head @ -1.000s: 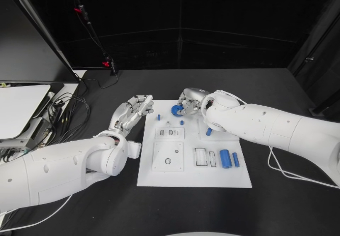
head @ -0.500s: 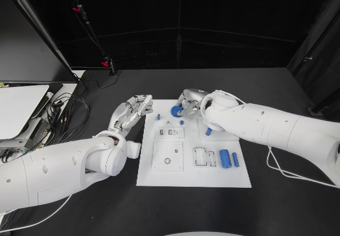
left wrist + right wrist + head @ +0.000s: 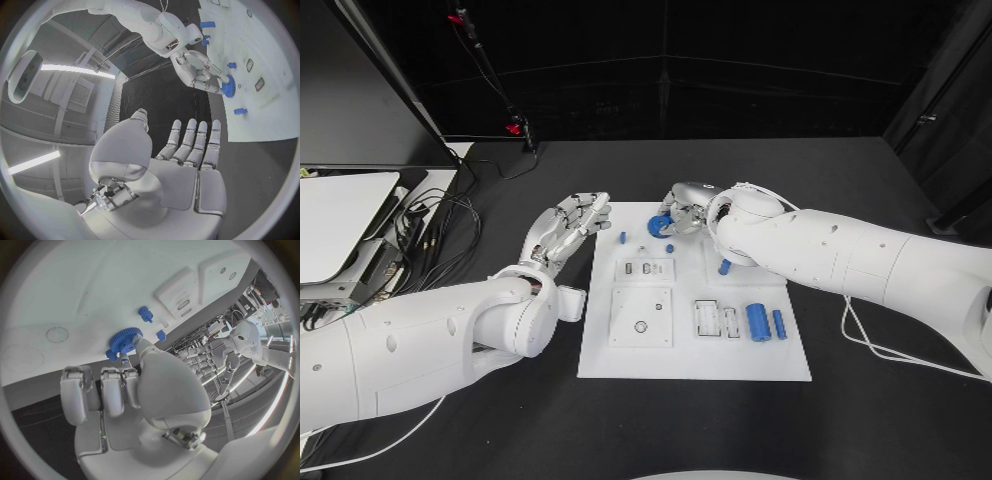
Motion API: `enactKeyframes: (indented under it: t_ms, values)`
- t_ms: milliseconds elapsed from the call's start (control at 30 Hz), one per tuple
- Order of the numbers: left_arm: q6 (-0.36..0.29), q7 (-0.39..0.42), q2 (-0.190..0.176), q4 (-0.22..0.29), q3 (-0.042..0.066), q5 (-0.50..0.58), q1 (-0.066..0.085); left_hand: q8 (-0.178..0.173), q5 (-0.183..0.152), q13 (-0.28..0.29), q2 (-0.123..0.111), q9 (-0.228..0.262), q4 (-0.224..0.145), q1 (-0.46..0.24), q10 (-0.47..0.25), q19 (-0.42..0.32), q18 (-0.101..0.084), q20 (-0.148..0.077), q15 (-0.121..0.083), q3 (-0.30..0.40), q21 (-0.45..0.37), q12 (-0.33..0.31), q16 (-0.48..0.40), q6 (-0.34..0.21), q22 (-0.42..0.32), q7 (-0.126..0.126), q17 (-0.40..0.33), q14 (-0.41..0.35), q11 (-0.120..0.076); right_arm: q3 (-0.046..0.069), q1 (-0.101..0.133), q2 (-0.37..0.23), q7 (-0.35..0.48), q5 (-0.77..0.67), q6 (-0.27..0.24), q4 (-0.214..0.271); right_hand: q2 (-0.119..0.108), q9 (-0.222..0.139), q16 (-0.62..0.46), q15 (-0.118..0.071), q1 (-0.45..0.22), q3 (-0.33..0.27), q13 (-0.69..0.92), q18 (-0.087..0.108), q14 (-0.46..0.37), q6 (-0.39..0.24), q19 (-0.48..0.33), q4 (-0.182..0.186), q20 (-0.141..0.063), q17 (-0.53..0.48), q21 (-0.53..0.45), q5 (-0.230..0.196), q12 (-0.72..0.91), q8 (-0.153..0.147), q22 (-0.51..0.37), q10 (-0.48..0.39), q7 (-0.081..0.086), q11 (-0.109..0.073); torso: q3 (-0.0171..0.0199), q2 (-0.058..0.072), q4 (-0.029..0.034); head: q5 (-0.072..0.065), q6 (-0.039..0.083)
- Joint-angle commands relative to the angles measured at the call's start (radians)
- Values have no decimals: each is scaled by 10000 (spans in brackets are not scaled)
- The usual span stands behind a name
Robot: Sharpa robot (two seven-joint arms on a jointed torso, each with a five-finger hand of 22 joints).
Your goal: Assemble the parts on the task board
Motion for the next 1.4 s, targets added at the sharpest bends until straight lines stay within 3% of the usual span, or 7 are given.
enactKeyframes:
  t_ms: [33, 300, 500, 633, 800, 967, 1400]
  values:
    - [89, 2225, 5, 3, 10, -63, 16, -36, 63, 0, 50, 1, 3, 100, 65, -76, 124, -6, -15, -51, 31, -38, -37, 73, -14, 1529, 10, 84, -9, -9, -14, -53, 497, -14, -462, 100, -65, 11, 25, -68, -12, -51, 2632, -74, 1057, -109, 1042, 2, -58, 2635, 33, -56, 25, -41, 2635, 1041, 0, -70, 1, 2, 9, 7, 1]
    - [112, 2228, 1, -60, 10, -63, 16, -37, 63, 0, 52, 0, 3, 104, 66, -81, 124, -6, -16, -53, 29, -38, -37, 74, -18, 1529, 10, 85, -9, -6, -22, -617, 2499, 1724, -3007, 654, -104, 18, 25, -167, -160, -170, 2632, -74, 1057, -206, 1042, 105, -151, 2635, 33, -88, 25, -105, 2635, 1041, -57, -157, 1, -17, -7, 15, 52]
    - [116, 2235, -20, -116, 9, -63, 16, -38, 65, 0, 55, 1, 1, 109, 68, -67, 125, -6, -16, -56, 39, -37, -36, 76, -7, 1529, 10, 87, -9, -1, 47, -1650, 3633, 3885, -3975, 1704, -193, 10, 25, -264, -373, -405, 2632, -74, 1057, -392, 1042, 288, -250, 2635, 33, -169, 25, -196, 2635, 1041, -137, -243, -6, -25, -21, -16, 84]
    - [119, 2232, -28, -149, 9, -63, 16, -38, 65, 0, 55, 1, 1, 109, 68, -67, 125, -6, -16, -56, 39, -37, -36, 76, -7, 1529, 10, 87, -9, 0, 146, -2423, 3812, 4811, -3960, 2365, -188, 1, 25, -316, -469, -560, 2632, -74, 1057, -602, 1042, 431, -307, 2635, 33, -441, 25, -227, 2635, 1041, -192, -308, -3, -25, -38, -80, 117]
    - [119, 2228, -32, -176, 8, -63, 16, -38, 66, 0, 54, 1, 0, 113, 70, -61, 125, -6, -16, -59, 45, -37, -36, 78, -2, 1529, 10, 89, -10, -4, 213, -3464, 3630, 5240, -3544, 2908, -45, 116, 25, -268, -375, -638, 2632, -74, 1057, 1, 1042, 514, -300, 2635, 33, -539, 25, 55, 2635, 1041, -4, -175, -5, -20, -24, -334, 169]
    - [122, 2231, -24, -202, 8, -62, 16, -38, 67, 0, 54, 1, -1, 117, 73, -57, 126, -6, -16, -63, 48, -36, -34, 81, 0, 1528, 10, 92, -10, -19, 221, -4182, 3587, 5020, -3210, 2960, -32, 127, 25, -196, -382, -724, 2632, -74, 1057, 151, 1042, 581, -247, 2635, 33, -578, 25, 104, 2635, 1041, 72, -82, 0, -20, -26, -776, 241]
    - [124, 2245, -28, -276, 8, -62, 13, -37, 68, 1, 55, 2, -3, 125, 81, -57, 127, -7, -17, -69, 50, -33, -32, 88, -1, 1528, 11, 99, -10, -36, -18, -4799, 3340, 4507, -2444, 2527, 57, 116, 25, -175, -197, -719, 2632, -74, 1057, 221, 1042, 551, -208, 2635, 33, -549, 25, 101, 2635, 1041, 42, -108, 16, 6, -7, -1188, 334]
